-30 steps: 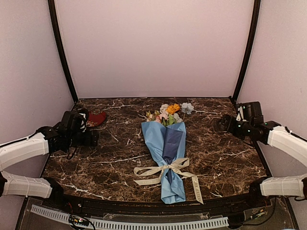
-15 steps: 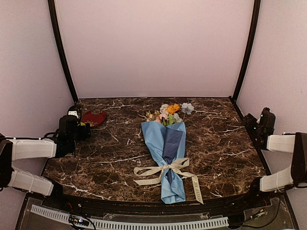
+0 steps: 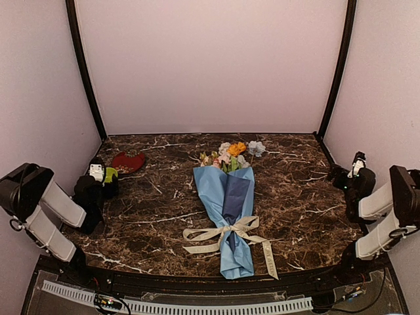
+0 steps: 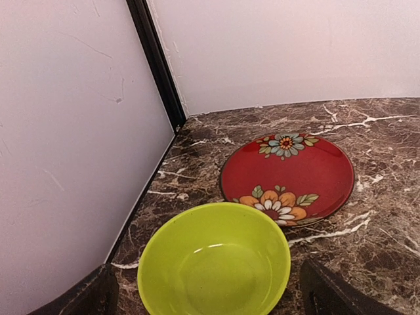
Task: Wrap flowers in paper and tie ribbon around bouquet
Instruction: Reset both arms
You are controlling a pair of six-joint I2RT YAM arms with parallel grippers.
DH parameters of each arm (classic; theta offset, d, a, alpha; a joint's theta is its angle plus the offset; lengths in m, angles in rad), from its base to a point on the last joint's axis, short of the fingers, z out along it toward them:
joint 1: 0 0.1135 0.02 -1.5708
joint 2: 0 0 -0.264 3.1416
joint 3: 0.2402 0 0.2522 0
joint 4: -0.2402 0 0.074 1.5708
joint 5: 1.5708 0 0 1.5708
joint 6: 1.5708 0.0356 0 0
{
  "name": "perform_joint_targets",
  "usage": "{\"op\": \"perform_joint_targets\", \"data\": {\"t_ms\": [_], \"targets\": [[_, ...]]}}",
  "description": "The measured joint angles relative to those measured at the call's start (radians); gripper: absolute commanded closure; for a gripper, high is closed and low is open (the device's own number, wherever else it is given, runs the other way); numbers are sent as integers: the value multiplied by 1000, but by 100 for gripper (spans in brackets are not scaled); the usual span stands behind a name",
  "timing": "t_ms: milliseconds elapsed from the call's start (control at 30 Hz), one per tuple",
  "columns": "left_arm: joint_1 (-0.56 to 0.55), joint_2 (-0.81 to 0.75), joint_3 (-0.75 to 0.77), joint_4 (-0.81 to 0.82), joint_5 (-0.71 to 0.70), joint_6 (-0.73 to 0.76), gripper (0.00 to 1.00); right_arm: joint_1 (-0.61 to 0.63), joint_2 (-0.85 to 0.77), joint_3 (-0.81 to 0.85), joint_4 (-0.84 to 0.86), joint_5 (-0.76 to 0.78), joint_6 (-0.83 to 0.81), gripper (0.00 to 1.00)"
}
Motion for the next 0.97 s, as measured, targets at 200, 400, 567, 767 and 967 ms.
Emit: {"op": "perform_joint_targets", "data": {"t_ms": [200,400,567,767,967], "targets": [[67,78,-78,217,126,-9,1,9,32,0,127,-175,-77,0],[91,60,-16,177,212,-23,1,142,76,-4,193,-107,-181,0],[105,56,-7,153,236,-35,1,193,91,-10,190,-40,-228,0],[110,56,-2,136,243,-45,1,193,92,-9,193,16,-240,0],[113,56,-2,130,245,-47,1,193,92,-9,193,30,-243,0]]}}
